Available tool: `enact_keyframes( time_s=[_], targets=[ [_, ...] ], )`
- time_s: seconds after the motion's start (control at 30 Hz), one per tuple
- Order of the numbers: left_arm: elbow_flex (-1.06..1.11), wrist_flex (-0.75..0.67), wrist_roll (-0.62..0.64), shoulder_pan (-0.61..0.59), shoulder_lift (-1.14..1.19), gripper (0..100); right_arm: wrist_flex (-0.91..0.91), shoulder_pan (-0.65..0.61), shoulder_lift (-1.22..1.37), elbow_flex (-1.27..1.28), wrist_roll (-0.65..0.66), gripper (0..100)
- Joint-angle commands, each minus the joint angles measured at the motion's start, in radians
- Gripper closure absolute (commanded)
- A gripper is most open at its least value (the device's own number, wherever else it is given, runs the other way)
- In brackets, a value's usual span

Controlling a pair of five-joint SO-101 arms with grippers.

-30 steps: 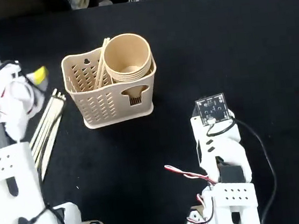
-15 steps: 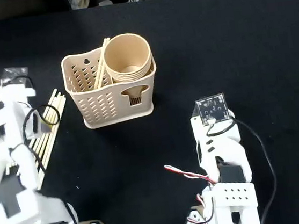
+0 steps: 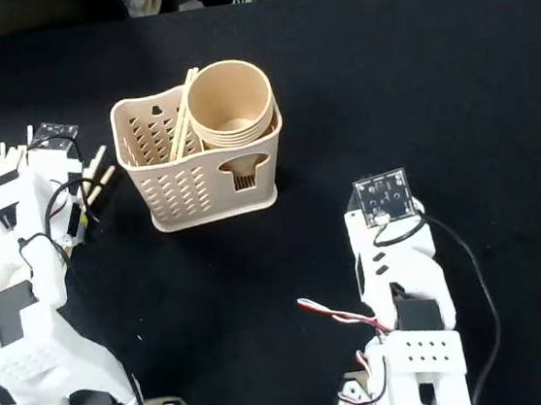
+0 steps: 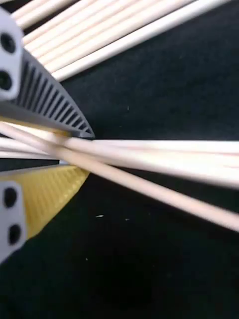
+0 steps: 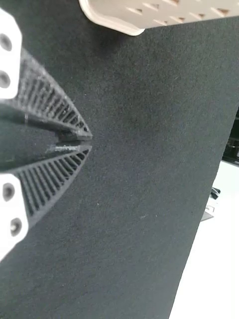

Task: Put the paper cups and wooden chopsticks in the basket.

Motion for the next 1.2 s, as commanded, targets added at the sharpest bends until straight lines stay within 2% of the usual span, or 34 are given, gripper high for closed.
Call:
enact_keyframes(
  time_s=[0.0, 0.13, 0.3, 0.4, 0.53, 0.67, 1.17],
  targets=[
    [-0.022, -0.011, -0.005, -0.013, -0.020, 97, 0.002, -0.014, -0.008, -0.001, 0.008, 98.5],
    [0.039, 0.012, -0.003, -0.012, -0.147, 97, 0.002, -0.014, -0.008, -0.001, 0.008, 98.5],
    [0.183, 0.002, -0.003, -0.012, -0.450, 97, 0.002, -0.014, -0.008, -0.001, 0.008, 98.5],
    [0.317, -0.104, 0.012, -0.012, -0.651, 97, 0.002, -0.014, -0.008, -0.001, 0.008, 98.5],
    [0.481, -0.295, 0.127, -0.012, -0.868, 97, 0.005, -0.014, -0.008, -0.001, 0.008, 98.5],
    [0.568, -0.391, 0.219, -0.012, -1.008, 97, 0.011, -0.014, -0.008, -0.001, 0.008, 98.5],
    [0.607, -0.419, 0.523, 0.016, -1.435, 97, 0.012, -0.014, -0.008, -0.001, 0.008, 98.5]
  ],
)
